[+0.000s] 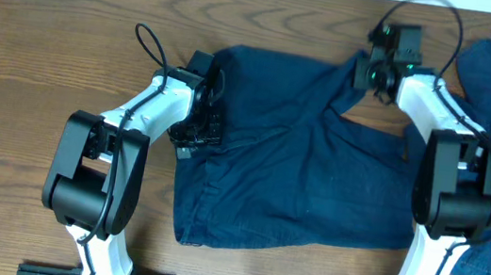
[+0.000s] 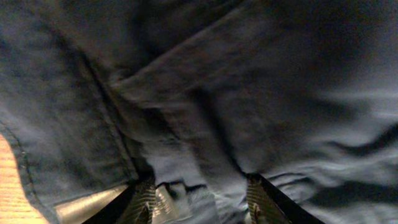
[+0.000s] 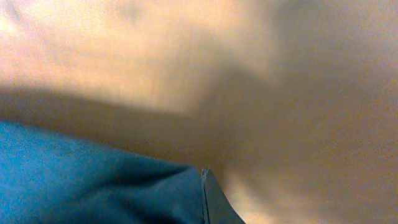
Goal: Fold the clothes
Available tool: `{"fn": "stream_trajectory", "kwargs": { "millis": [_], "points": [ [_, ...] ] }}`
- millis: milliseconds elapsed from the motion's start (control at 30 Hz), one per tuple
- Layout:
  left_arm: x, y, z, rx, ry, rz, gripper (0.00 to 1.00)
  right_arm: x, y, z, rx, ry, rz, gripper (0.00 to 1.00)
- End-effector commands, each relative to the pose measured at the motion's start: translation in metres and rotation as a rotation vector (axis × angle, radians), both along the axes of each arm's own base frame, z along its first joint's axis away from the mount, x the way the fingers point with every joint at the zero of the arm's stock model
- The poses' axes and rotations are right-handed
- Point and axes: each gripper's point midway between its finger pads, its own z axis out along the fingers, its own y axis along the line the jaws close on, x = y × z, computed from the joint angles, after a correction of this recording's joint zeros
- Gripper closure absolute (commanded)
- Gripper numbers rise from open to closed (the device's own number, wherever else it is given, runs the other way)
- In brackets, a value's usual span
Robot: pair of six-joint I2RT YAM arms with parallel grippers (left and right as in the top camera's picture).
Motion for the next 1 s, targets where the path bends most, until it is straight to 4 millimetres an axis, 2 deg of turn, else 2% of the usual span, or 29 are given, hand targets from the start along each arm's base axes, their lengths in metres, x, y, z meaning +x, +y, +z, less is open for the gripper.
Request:
{"fn": "stream_trajectory", "kwargs": {
  "millis": [0, 67, 133, 200, 400, 500, 667, 700, 800, 967],
  "points": [
    [-0.013, 0.013, -0.018, 0.056, 0.060, -0.001, 0.51, 0.026, -0.040, 0.103, -0.282, -0.238, -0.051, 0.94],
    [-0.013, 0.013, -0.018, 0.056, 0.060, -0.001, 0.50, 0.025, -0.049, 0.104, -0.372, -0.228, -0.054, 0.81],
    [-0.013, 0.013, -0.018, 0.056, 0.060, -0.001, 0.51, 0.018, -0.065, 0.094, -0.449, -0.182, -0.106, 0.81],
    [-0.013, 0.013, -0.018, 0.056, 0.060, -0.001, 0.51, 0.009, -0.077, 0.083, -0.500, -0.130, -0.146, 0.73],
    [-0.013, 0.013, -0.018, 0.056, 0.060, -0.001, 0.50, -0.002, -0.094, 0.084, -0.579, -0.090, -0.210, 0.62],
    [-0.013, 0.013, -0.018, 0.056, 0.060, -0.001, 0.50, -0.012, -0.082, 0.077, -0.496, -0.050, -0.197, 0.53],
    [-0.012, 0.013, -0.018, 0.055, 0.057, -0.001, 0.50, -0.015, -0.002, 0.052, -0.022, 0.003, 0.038, 0.51],
    [-0.012, 0.013, -0.018, 0.055, 0.057, -0.001, 0.50, -0.014, 0.004, 0.048, 0.033, 0.012, 0.038, 0.50],
    [-0.013, 0.013, -0.018, 0.055, 0.057, -0.002, 0.50, -0.008, 0.003, 0.030, 0.066, 0.031, -0.020, 0.46],
    [-0.012, 0.013, -0.018, 0.055, 0.056, -0.002, 0.50, 0.018, 0.004, 0.005, 0.071, -0.034, -0.021, 0.38]
  ]
}}
